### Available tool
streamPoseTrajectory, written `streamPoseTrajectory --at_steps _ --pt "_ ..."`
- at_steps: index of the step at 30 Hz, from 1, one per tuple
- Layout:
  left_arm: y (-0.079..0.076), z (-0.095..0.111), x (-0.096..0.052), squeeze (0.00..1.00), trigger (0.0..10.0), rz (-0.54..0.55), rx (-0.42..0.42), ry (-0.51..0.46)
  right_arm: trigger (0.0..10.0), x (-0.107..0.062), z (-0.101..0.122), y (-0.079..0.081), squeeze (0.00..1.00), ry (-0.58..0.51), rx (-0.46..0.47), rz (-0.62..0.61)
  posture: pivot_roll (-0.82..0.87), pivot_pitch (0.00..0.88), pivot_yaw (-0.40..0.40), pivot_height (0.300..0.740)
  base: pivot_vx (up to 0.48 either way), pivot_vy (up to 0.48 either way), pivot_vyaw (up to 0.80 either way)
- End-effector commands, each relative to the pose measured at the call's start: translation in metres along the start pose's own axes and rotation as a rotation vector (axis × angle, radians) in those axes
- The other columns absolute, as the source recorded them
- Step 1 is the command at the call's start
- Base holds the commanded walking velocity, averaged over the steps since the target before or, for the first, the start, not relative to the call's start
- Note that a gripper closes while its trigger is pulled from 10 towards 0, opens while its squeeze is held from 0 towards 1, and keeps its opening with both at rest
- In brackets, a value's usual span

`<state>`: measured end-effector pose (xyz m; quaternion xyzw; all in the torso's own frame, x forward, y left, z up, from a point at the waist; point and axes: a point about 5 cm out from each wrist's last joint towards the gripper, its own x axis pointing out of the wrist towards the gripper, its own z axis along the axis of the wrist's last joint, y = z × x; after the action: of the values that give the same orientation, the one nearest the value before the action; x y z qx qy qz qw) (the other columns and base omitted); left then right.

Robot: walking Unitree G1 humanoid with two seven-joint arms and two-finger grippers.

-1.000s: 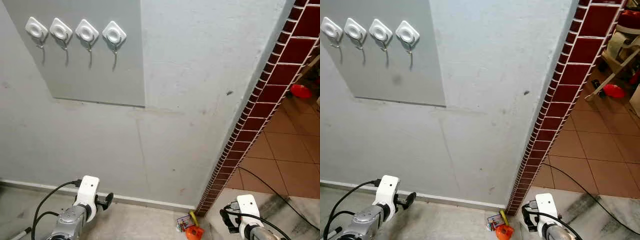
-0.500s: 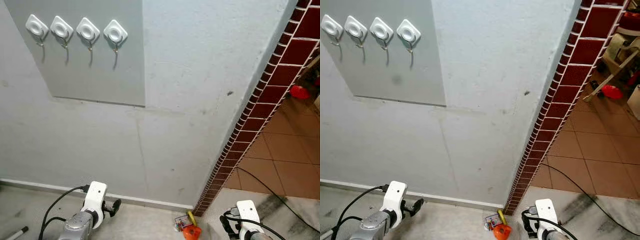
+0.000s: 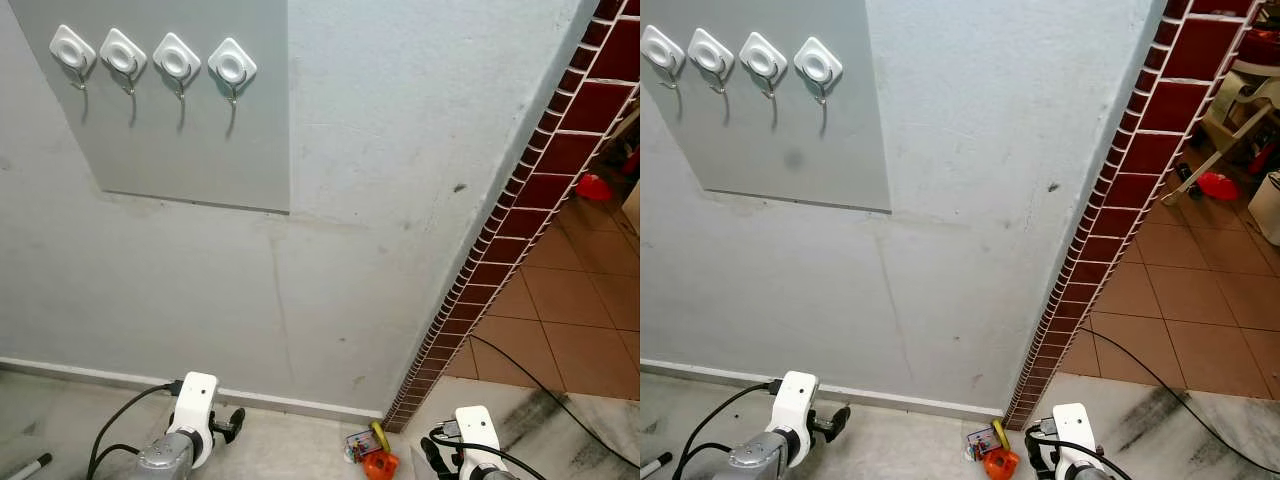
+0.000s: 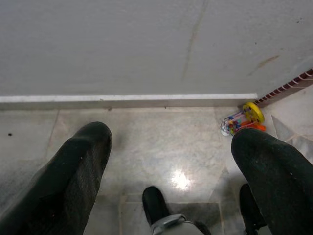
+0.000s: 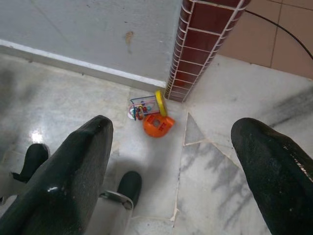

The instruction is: Hang keys on a hook

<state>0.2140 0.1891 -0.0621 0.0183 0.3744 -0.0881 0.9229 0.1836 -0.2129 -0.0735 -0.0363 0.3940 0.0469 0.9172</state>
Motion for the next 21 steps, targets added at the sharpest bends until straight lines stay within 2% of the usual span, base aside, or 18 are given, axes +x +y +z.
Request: streamPoseTrajectory --at_steps 1,8,21 --pt "-0.004 -0.007 -0.001 0.00 10.0 -0.011 -0.004 0.019 10.0 -0.002 -0.007 0.000 0.00 0.024 0.014 -0.010 -0.01 0.000 0.007 0.740 0.000 0.000 0.00" --pt "-0.009 -0.017 -0.004 0.00 10.0 -0.046 0.015 0.038 10.0 -0.006 -0.018 0.001 0.00 0.056 -0.004 0.001 0.03 0.000 0.028 0.740 0.000 0.000 0.00" --pt "0.009 -0.017 -0.009 0.00 10.0 -0.030 0.040 0.039 10.0 -0.005 -0.017 0.002 0.00 0.054 -0.005 0.005 0.06 0.000 0.029 0.740 0.000 0.000 0.00"
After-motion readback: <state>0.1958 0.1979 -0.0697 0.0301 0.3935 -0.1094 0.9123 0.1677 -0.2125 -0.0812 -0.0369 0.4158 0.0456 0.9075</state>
